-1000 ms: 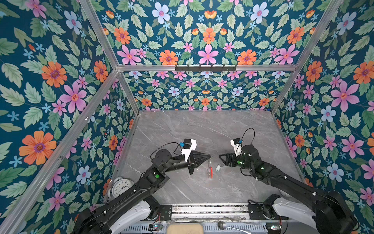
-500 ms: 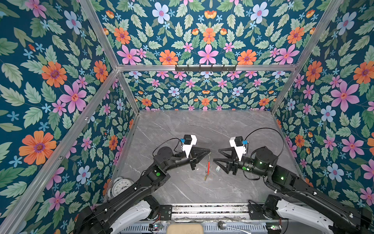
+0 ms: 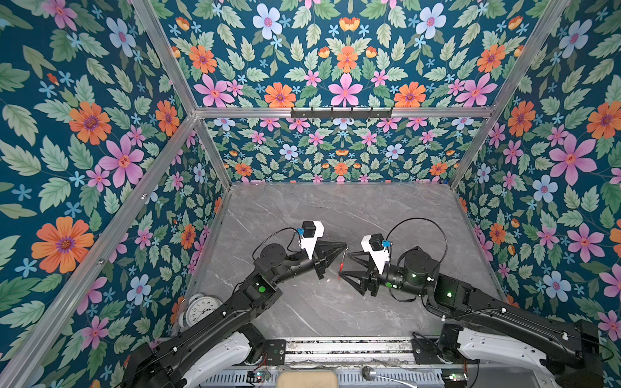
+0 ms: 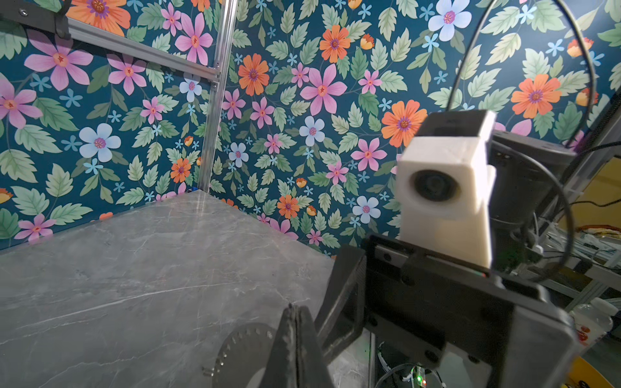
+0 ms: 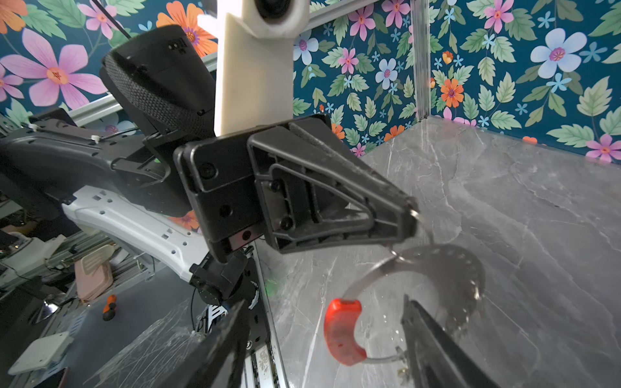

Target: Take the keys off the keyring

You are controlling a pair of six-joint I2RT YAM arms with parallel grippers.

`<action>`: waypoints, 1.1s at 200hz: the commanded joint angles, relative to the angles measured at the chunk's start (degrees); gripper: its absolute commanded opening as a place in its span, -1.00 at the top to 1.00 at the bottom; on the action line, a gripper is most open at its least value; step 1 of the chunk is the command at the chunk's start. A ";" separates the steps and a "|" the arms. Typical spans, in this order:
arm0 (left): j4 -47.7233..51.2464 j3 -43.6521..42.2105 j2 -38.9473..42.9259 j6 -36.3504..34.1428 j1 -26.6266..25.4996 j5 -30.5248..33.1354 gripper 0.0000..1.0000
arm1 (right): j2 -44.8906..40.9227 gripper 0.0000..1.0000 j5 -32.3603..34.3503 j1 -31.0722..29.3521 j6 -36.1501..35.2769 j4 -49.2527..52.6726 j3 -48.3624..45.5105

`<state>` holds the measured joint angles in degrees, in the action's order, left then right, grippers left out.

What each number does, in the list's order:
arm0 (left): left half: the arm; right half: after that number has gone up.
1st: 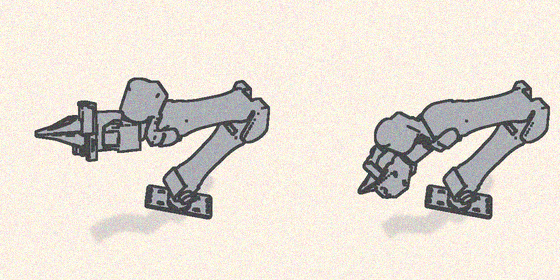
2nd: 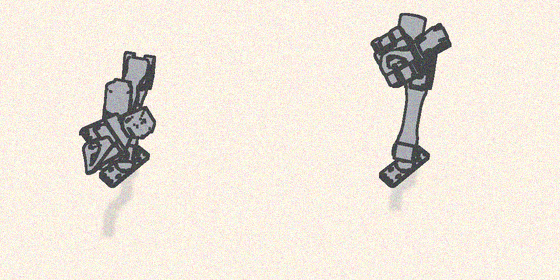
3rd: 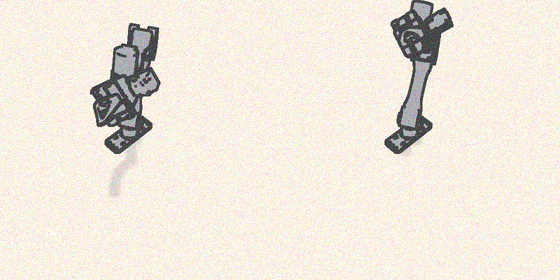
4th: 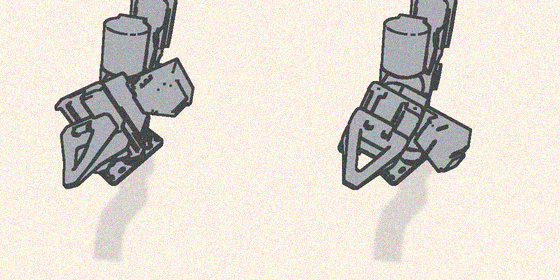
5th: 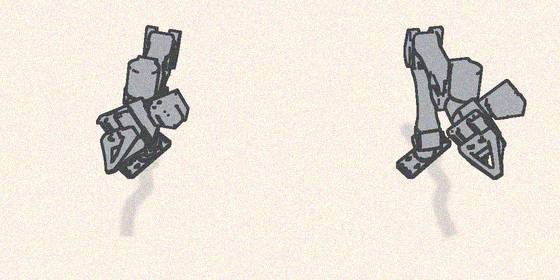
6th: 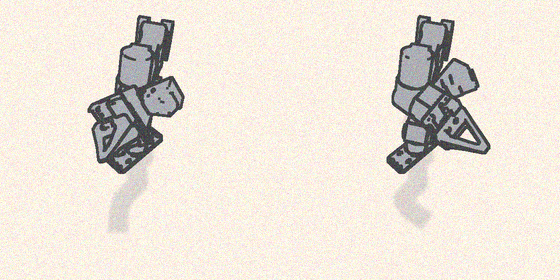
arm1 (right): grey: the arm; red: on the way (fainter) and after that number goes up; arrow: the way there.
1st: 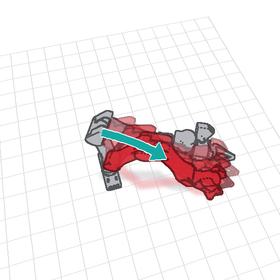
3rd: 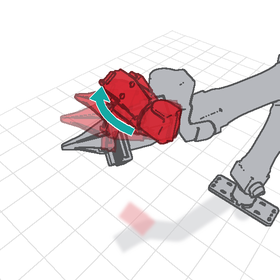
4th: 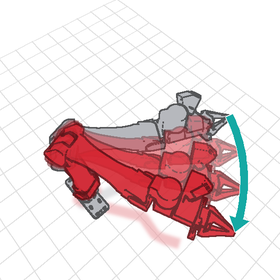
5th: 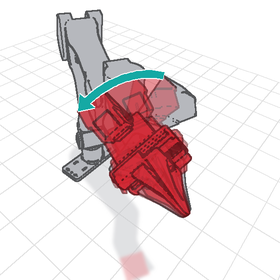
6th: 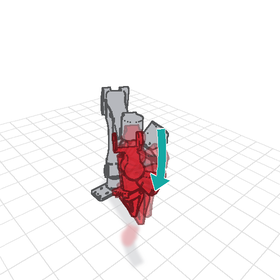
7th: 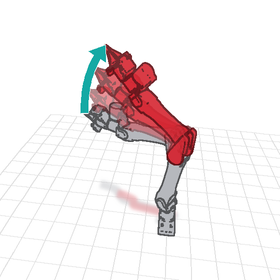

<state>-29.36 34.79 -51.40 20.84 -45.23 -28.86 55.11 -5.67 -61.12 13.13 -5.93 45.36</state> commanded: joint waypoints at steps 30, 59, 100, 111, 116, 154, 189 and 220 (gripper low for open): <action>-4.91 -0.38 0.13 1.53 -0.11 0.97 1.00 | 4.58 -0.42 12.56 -0.84 -1.87 3.85 3.77; -4.83 -0.53 0.53 1.49 -0.12 0.86 1.00 | 5.38 -0.20 14.46 -0.84 -1.85 6.28 4.41; -4.14 -0.52 0.79 1.41 -0.12 0.73 1.00 | 4.15 0.35 12.94 -0.85 -3.66 6.08 4.00; -3.86 -0.46 0.77 1.40 -0.12 0.69 1.00 | 3.96 0.48 12.57 -0.83 -3.80 6.58 4.03; -3.77 -0.34 0.64 1.44 -0.14 0.45 1.00 | 3.80 0.54 12.41 -0.85 -3.96 6.73 4.10; -3.53 -0.07 0.57 1.53 -0.13 -2.52 0.63 | 2.30 0.90 7.86 0.50 -4.45 8.37 4.12; -4.09 -2.03 3.58 1.38 -0.04 -3.30 0.23 | -1.37 1.00 -3.44 6.30 -2.76 11.44 3.96; -3.76 -3.56 5.24 1.11 0.02 -5.09 0.10 | -5.08 1.00 -18.09 13.95 -1.40 13.80 4.00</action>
<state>-31.48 31.86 -46.78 22.50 -45.28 -31.62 51.92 -9.82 -50.74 10.28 6.52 49.21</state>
